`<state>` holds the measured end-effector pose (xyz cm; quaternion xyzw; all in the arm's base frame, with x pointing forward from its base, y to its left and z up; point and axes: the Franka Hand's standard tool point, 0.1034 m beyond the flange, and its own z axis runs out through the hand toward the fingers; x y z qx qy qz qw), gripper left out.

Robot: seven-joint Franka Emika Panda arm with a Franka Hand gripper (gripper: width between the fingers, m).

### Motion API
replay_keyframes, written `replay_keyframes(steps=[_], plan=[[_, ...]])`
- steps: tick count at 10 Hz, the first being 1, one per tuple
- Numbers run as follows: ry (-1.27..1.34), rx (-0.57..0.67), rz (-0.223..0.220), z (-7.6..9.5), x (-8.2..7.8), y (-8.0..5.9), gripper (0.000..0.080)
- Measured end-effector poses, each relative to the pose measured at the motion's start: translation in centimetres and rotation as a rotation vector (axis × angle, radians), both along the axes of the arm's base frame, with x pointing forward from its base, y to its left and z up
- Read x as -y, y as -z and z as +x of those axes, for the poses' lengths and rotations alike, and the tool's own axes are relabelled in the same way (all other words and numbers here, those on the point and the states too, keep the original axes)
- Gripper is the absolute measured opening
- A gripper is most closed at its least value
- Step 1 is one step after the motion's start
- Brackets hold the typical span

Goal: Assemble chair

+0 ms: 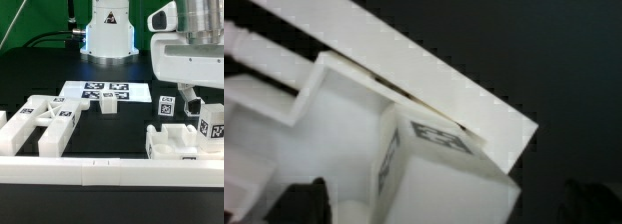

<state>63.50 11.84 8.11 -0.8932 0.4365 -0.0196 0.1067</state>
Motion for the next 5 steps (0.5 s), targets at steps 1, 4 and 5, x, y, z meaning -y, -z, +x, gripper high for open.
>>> replay_keyframes(steps=[1,4,5], plan=[[-0.052,0.009,-0.007,-0.01,0.01,0.03,0.0649],[-0.431,-0.012,-0.092,-0.14,0.12,-0.27,0.0649],[-0.547,-0.018,-0.116,0.04,0.11,-0.38,0.0649]])
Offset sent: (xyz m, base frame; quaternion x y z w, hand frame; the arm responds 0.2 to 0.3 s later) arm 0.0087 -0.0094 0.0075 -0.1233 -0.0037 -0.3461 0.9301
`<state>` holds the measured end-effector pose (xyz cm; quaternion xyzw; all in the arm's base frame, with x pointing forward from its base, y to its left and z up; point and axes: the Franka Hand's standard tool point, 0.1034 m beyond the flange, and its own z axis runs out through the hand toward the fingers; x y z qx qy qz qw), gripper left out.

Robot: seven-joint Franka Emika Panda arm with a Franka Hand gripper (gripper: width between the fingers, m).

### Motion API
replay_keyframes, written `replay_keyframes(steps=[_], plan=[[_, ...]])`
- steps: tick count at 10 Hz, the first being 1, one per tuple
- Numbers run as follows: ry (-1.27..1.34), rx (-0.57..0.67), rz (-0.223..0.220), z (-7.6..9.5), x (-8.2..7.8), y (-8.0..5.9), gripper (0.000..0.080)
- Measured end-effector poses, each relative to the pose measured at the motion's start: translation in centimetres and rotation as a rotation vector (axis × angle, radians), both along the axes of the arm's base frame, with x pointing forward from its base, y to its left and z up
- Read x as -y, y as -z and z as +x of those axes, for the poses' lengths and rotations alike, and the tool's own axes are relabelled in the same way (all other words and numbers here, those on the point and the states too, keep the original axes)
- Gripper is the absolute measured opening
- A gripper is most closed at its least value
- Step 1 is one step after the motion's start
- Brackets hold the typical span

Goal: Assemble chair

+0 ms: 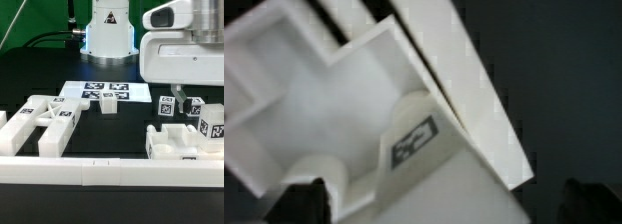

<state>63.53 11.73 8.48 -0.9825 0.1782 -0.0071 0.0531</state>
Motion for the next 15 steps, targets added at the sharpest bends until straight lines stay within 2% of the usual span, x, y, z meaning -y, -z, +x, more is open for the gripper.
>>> replay_keyframes(steps=[2,7,10,12,15], plan=[[-0.169,0.004,-0.022,-0.10,0.02,0.13,0.0649],[-0.500,0.055,-0.041,-0.28,0.06,0.76,0.0649],[-0.539,0.058,-0.043,-0.23,0.18,0.77,0.0619],[-0.519,0.056,-0.041,-0.24,0.17,0.80,0.0284],[-0.375,0.043,-0.035,-0.24,0.12,0.80,0.0286]])
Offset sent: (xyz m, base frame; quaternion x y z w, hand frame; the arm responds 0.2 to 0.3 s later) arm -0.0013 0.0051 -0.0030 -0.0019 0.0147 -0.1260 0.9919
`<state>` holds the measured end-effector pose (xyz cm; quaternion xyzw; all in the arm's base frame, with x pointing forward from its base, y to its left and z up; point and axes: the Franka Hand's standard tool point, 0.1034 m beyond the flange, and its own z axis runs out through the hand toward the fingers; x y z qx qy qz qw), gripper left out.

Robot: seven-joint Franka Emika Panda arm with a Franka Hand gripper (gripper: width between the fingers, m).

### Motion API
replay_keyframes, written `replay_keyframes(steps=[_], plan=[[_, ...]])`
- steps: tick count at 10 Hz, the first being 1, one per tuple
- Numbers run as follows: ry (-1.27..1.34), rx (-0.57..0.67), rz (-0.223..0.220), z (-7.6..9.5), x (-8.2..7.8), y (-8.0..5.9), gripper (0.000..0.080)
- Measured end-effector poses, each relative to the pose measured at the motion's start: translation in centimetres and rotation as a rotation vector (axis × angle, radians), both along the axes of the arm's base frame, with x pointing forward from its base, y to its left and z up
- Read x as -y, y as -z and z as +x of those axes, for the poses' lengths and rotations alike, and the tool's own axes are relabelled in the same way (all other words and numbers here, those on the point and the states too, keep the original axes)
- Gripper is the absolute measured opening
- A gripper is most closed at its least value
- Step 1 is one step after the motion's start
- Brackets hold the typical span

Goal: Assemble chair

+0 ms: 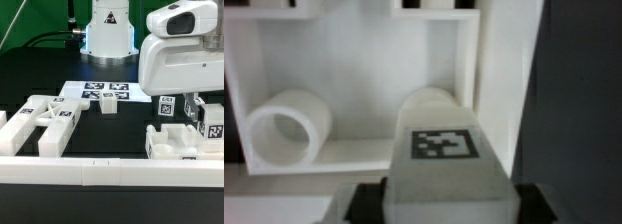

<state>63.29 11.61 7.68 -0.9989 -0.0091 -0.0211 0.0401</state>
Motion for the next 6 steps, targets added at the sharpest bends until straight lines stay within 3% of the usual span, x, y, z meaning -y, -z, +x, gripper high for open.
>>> replay_keyframes(steps=[4,6], plan=[[0.635,-0.045,0.028,-0.70,-0.50,0.17,0.0287],[0.827,-0.047,0.049,-0.68,-0.50,0.18,0.0287]])
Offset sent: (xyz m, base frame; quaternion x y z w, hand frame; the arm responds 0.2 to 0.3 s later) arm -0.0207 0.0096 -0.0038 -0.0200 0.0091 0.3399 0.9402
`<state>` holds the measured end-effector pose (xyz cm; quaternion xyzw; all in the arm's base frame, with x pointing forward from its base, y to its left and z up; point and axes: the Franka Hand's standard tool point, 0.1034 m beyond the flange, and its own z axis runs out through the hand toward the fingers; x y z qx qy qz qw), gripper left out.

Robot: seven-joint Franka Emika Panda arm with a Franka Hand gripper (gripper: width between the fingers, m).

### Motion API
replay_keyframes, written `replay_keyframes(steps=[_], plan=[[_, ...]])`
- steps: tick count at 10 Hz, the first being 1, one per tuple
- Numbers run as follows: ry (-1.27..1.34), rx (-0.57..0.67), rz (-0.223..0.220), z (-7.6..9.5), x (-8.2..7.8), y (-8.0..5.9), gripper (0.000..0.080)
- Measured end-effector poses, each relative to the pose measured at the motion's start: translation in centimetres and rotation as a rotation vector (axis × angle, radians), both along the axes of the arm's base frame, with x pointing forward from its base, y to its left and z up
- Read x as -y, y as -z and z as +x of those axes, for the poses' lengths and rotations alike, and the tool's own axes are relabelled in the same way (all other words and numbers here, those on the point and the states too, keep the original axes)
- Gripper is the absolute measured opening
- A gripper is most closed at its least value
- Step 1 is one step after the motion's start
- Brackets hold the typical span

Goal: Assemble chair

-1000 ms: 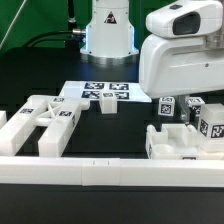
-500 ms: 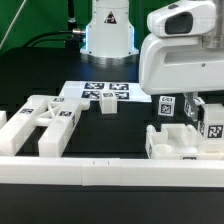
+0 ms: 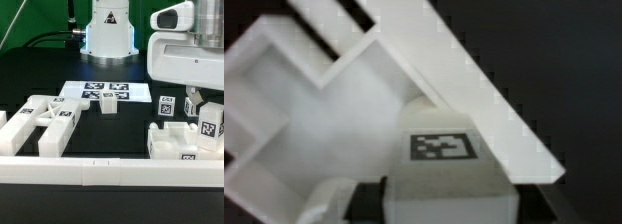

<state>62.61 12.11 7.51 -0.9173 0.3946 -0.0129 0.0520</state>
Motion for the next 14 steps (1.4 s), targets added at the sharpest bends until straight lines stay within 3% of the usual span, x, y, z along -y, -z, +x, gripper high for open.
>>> replay_keyframes(steps=[3,6,9,10,11,14], plan=[[0.188,-0.011,0.029,0.06,0.06,0.04,0.0287],[0.533,-0.016,0.107,0.08,-0.12,0.07,0.0287],[0.617,-0.023,0.119,0.09,-0.38,0.10,0.0287],[0.563,-0.020,0.113,0.08,-0.29,0.10,0.0467],[0.492,-0.020,0.104,0.23,0.15,-0.06,0.0585],[0.283,0.006,0.087,0.23,0.13,-0.02,0.0646]])
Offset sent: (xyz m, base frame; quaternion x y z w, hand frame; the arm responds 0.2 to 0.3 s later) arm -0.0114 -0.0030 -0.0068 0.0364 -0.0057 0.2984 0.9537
